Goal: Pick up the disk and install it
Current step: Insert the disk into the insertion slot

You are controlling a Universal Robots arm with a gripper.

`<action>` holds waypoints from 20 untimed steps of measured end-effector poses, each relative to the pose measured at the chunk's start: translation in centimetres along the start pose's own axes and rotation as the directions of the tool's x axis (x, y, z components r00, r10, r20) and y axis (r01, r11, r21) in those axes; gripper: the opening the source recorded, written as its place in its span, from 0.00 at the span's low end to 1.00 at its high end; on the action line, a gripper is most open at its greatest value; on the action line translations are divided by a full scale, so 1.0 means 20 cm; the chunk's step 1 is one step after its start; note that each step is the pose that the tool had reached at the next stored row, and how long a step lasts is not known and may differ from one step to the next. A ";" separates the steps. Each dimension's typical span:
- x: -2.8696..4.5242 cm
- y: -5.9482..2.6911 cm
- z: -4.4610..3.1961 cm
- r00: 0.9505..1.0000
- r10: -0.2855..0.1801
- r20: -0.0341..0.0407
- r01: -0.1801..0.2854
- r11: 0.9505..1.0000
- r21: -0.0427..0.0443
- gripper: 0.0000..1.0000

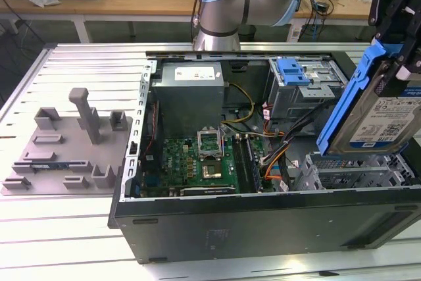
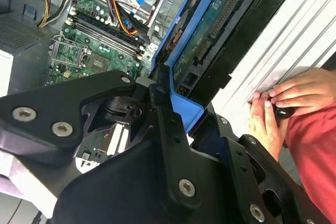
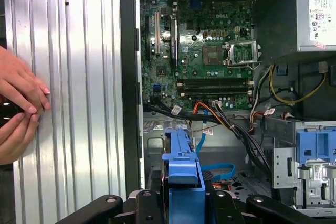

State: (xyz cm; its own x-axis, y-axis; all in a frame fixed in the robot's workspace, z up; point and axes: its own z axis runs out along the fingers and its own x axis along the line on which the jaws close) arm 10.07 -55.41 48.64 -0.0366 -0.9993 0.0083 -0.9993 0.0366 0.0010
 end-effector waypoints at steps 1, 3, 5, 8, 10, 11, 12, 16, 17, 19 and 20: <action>0.000 -0.002 0.000 1.000 0.000 0.000 0.000 1.000 0.000 0.37; 0.000 -0.009 0.000 1.000 0.000 0.000 0.000 1.000 0.000 0.37; -0.001 -0.022 0.000 1.000 0.000 0.000 0.000 1.000 0.000 0.37; -0.014 -0.030 0.000 1.000 0.000 0.000 0.000 1.000 0.000 0.37; -0.023 -0.030 0.001 1.000 0.000 0.000 0.000 1.000 0.000 0.37; -0.028 -0.030 0.001 1.000 0.000 0.000 0.000 1.000 0.000 0.37; -0.032 -0.030 0.002 1.000 0.000 0.000 0.000 1.000 0.000 0.37; -0.046 -0.029 0.009 1.000 0.000 0.000 0.000 1.000 0.000 0.37; -0.053 -0.029 0.011 1.000 0.000 0.000 0.000 1.000 0.000 0.37; -0.064 -0.028 0.013 1.000 -0.002 0.000 0.002 1.000 0.000 0.37; -0.069 -0.028 0.014 1.000 -0.002 0.000 0.002 1.000 0.000 0.37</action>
State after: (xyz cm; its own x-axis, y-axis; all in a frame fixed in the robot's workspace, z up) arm 10.68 -54.05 48.34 -0.0342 -0.9994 0.0083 -0.9994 0.0342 0.0010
